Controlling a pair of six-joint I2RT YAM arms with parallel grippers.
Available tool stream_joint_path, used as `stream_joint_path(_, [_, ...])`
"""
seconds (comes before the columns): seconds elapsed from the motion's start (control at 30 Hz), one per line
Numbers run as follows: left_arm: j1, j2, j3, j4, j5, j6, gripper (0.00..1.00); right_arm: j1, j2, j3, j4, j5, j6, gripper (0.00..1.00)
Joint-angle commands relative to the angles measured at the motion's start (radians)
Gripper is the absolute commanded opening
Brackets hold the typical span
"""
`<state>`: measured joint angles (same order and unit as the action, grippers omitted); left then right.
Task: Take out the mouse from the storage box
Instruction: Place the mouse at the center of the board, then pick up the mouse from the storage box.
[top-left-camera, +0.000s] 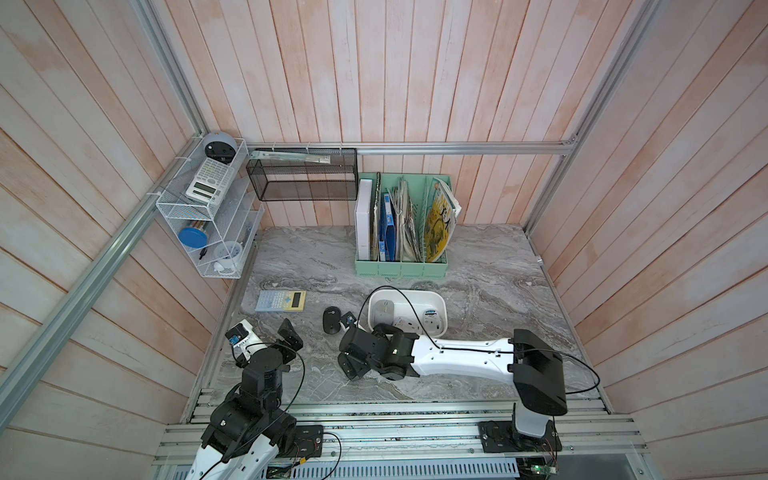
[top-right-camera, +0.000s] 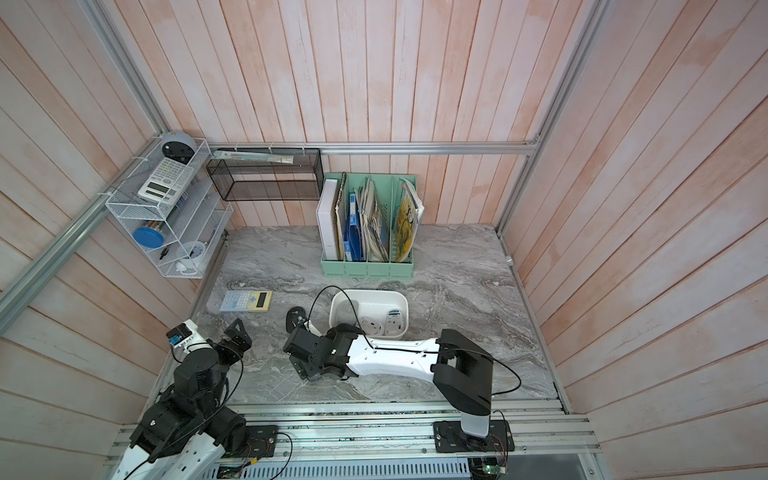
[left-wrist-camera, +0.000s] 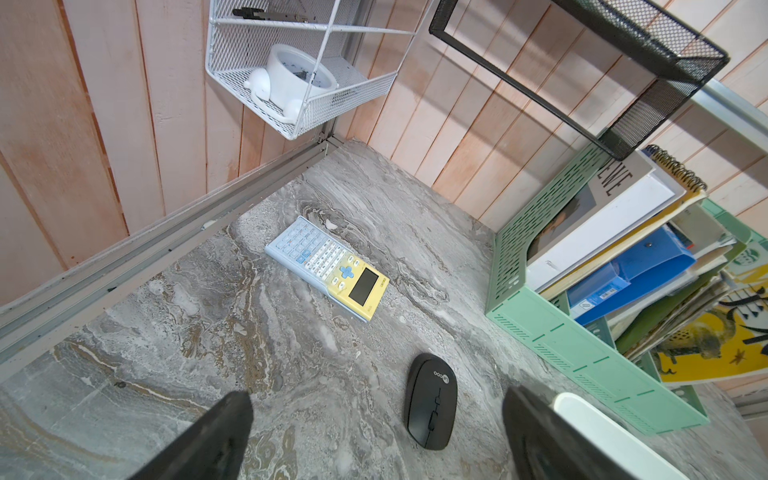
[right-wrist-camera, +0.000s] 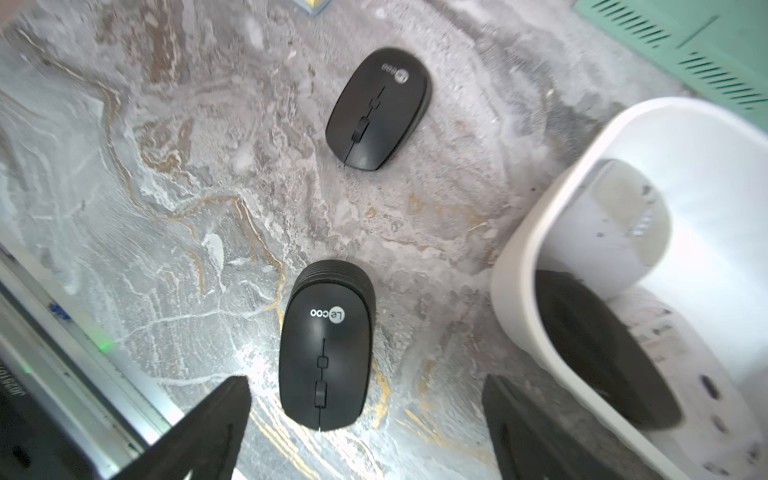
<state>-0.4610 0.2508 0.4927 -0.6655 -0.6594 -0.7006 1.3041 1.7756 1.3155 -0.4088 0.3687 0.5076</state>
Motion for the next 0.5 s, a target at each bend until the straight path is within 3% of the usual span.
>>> stream_joint_path(0.0, [-0.001, 0.048, -0.013, 0.03, 0.034, -0.004, 1.0, -0.02, -0.086, -0.07, -0.019, 0.087, 0.035, 0.95])
stream_joint_path(0.17, [-0.003, 0.214, 0.054, 0.06, 0.194, -0.036, 1.0, -0.107, -0.263, -0.208, -0.035, 0.132, 0.067, 0.95])
stream_joint_path(0.3, [-0.012, 0.439, 0.161, 0.048, 0.333, -0.032, 1.0, -0.217, -0.412, -0.354, -0.01, 0.13, 0.097, 0.95])
stream_joint_path(0.47, [-0.177, 0.667, 0.309, 0.012, 0.33, 0.012, 1.0, -0.357, -0.603, -0.528, 0.036, 0.097, 0.103, 0.95])
